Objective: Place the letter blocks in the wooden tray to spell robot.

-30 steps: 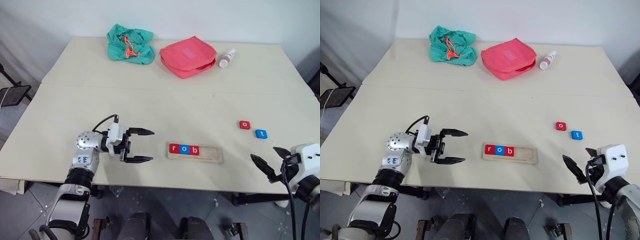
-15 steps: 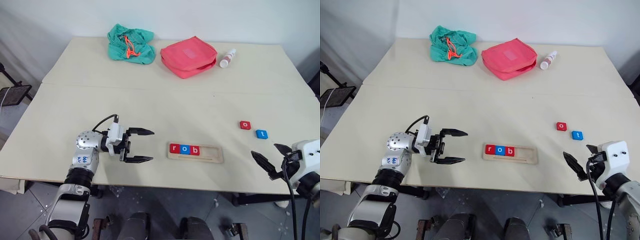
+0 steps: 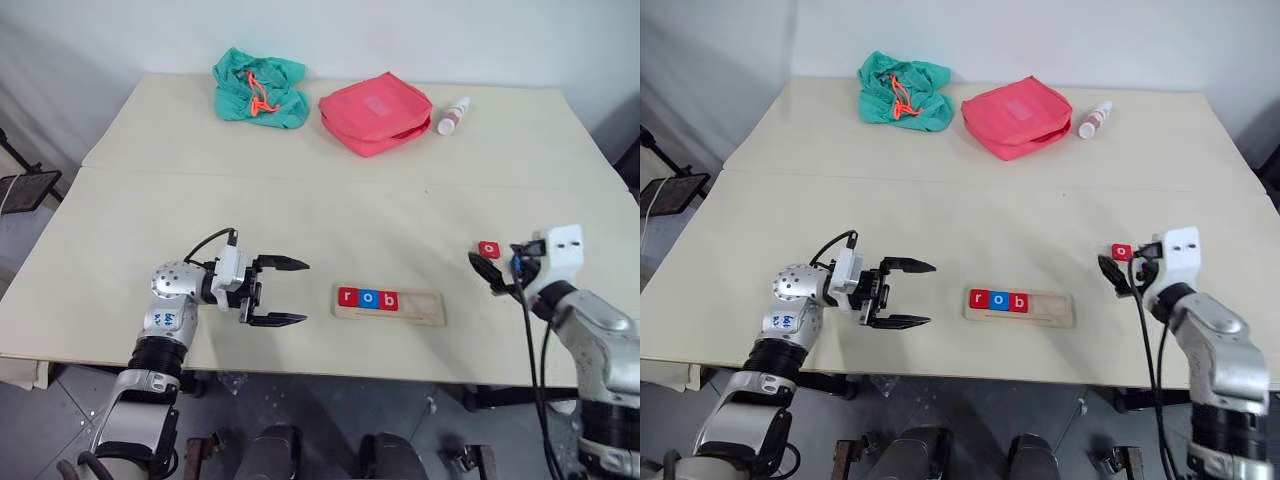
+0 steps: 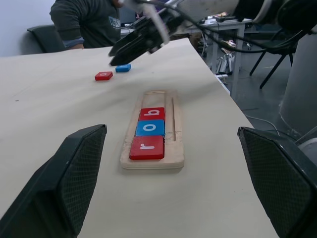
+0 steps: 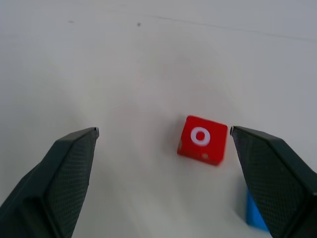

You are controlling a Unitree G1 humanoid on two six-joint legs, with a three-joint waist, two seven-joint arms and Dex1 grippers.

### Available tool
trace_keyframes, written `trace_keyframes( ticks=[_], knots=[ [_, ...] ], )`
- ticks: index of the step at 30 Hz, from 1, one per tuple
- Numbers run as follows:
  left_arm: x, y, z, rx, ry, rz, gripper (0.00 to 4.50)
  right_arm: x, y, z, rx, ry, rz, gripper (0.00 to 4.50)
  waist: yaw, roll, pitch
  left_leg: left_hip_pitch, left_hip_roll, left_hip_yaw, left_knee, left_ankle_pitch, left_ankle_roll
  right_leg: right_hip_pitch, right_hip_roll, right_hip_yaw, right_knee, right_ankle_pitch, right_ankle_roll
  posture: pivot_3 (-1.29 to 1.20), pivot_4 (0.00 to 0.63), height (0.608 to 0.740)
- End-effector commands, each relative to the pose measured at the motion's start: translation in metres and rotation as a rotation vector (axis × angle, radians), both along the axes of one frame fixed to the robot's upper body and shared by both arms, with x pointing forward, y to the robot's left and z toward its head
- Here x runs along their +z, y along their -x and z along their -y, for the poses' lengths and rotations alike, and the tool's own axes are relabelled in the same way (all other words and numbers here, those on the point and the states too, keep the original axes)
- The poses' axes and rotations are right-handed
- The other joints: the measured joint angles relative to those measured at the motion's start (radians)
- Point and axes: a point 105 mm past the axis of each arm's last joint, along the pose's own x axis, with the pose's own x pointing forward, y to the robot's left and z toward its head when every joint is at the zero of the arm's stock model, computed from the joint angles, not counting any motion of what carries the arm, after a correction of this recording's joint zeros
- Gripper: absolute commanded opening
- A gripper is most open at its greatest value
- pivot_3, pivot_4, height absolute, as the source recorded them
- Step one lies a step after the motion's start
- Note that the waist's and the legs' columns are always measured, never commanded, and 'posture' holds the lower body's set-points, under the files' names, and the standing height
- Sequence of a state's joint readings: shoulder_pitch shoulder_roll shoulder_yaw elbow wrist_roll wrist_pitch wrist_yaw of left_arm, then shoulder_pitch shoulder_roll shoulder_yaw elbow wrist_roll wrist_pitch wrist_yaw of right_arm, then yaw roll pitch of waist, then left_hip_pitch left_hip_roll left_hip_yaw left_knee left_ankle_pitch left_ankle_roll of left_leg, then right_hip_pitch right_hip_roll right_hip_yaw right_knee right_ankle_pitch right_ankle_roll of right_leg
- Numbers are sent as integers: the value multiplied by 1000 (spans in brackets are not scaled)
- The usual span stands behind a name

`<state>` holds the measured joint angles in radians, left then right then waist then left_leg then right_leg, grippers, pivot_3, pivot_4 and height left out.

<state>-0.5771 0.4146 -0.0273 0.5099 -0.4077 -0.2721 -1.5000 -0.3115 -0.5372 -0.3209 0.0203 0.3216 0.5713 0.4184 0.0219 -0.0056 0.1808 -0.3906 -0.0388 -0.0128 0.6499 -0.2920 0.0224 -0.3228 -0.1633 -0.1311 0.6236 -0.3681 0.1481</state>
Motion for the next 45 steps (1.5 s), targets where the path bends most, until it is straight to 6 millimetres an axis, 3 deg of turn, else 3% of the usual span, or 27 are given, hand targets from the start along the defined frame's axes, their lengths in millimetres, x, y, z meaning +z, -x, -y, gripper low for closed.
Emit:
trace_keyframes(
  ticks=[1, 15, 26, 29, 36, 43, 45],
  knots=[
    [8, 4, -2, -22, 6, 38, 4500, -6, -11, 5, -44, 12, 13, 4450, 0, 0, 0, 0, 0, -1, 0, 0, 0, 0, 0, 0, 0, 0, 0, 0, 150, 740],
    [8, 7, -4, -3, 11, 45, 4500, -22, -28, 11, -149, 0, 34, 4450, -16, 0, 0, 0, 0, -2, -1, 0, 0, 0, 0, -1, 1, 0, 0, 0, 150, 740],
    [8, 7, -4, 1, 10, 51, 4500, -36, -16, 10, -140, -17, -13, 4450, -21, 0, 0, 0, 0, -3, -1, 0, 0, 0, 0, -1, 2, 0, 0, 0, 150, 740],
    [8, 7, -4, 3, 10, 51, 4500, -39, -13, 9, -126, -21, -30, 3819, -21, 0, 0, 0, 0, -3, -1, 0, 0, 0, 0, -1, 2, 0, 0, 0, 150, 740],
    [8, 5, -4, 2, 8, 52, 4500, -27, -13, 7, -119, -24, 0, 1475, -21, 0, 0, 0, 0, -3, -1, 0, 0, 0, 0, -1, 2, 0, 0, 0, 150, 740],
    [8, 1, -5, -4, 4, 50, 4500, 12, 4, -10, -90, -35, 105, 1462, -22, 0, 0, 0, 0, -2, -1, 0, 0, -1, 0, 0, 2, 0, 0, 0, 150, 740],
    [9, 0, -6, -6, 4, 49, 4500, 19, 20, -19, -80, -34, 118, 1462, -21, 0, 0, 0, 0, -2, -2, 0, 0, -1, 0, 0, 2, 0, 0, 0, 150, 740]
  ],
)
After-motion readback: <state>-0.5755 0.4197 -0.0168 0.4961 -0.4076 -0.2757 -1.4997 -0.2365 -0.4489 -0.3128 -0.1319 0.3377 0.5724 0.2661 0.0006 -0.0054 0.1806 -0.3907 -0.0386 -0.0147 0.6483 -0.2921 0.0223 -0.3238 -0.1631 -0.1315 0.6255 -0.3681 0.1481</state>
